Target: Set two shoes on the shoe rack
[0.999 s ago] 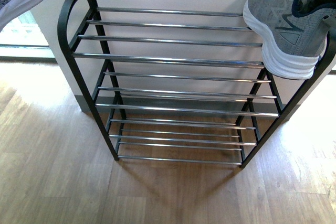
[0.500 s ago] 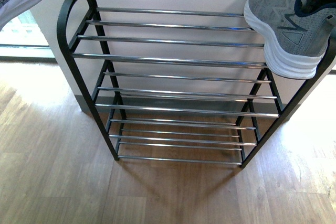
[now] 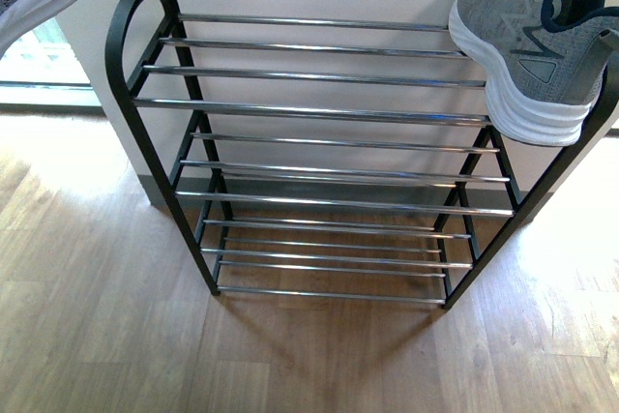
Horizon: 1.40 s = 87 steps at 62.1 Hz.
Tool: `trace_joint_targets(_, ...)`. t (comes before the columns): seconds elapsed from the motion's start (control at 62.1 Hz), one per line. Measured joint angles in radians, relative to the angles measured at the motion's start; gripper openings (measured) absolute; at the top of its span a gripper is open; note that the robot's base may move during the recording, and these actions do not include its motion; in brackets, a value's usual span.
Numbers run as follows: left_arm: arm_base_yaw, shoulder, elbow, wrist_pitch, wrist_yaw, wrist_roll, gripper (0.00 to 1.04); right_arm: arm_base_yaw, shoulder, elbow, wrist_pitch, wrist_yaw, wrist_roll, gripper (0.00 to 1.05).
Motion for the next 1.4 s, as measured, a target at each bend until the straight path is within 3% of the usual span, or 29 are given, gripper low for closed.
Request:
trace_joint_targets(0.322,0.000,0.000,0.000,0.000,0.000,0.000,0.02,-0.001,-0.190,-0.219,0.046,0.005,-0.029,0.01)
trace_joint_targets(0.757,0.000,0.000,0.000,0.000,0.000,0.000,0.02,-0.001,-0.475,-0.404,-0.051,0.005,-0.028,0.01)
trace_joint_targets(0.87,0.000,0.000,0.000,0.000,0.000,0.000,0.02,-0.001,-0.492,-0.451,-0.014,0.006,-0.028,0.01)
trace_joint_targets(1.402,0.000,0.000,0.000,0.000,0.000,0.000,0.02,-0.001,-0.932,-0.494,-0.392,0.006,-0.028,0.01)
